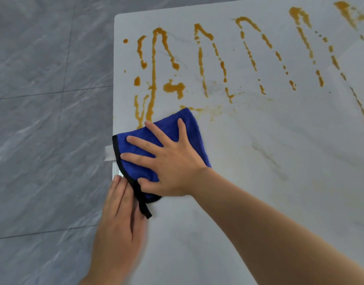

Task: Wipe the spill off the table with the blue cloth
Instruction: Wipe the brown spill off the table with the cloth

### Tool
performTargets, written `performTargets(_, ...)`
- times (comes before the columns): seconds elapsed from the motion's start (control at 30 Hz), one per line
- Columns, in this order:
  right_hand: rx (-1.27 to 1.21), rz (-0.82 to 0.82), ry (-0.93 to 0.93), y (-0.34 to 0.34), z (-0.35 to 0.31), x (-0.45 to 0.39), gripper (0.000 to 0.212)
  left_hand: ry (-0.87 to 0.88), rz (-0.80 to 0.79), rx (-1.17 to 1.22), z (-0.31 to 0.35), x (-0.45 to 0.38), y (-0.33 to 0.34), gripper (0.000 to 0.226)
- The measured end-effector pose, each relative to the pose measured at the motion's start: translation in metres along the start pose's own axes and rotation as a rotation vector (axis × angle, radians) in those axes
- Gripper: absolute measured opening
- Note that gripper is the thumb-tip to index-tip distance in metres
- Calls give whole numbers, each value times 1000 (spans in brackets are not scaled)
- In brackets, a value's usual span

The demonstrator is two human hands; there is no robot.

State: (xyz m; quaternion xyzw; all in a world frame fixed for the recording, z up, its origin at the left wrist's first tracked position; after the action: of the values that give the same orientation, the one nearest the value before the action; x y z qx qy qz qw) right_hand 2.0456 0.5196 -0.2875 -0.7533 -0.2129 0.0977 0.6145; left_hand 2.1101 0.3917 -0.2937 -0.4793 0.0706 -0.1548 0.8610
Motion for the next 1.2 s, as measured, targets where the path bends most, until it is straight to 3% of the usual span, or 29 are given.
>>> performTargets(0.2, -36, 59, 342, -4, 35, 2, 62, 38, 16, -32, 6, 1, -2, 55)
performTargets(0.47, -45, 121, 590, 1, 44, 42, 66, 34, 22, -34, 2, 1, -2, 52)
performTargets(1.2, -58, 43, 603, 4, 43, 46, 73, 26, -3, -68, 3, 1, -5, 50)
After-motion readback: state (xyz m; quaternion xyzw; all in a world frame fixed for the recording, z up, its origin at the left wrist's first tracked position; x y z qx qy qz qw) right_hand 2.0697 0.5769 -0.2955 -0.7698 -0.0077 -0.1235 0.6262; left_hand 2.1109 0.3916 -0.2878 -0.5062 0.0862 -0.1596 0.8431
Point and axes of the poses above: each hand's wrist, its own x-axis away from the middle knuckle, its own y-axis out of the palm, z = x × y, the point moved 5 cm from there along -x, towards the middle knuckle, and after that the axes turned 3 degrees about -x, right-handed, at the moved point
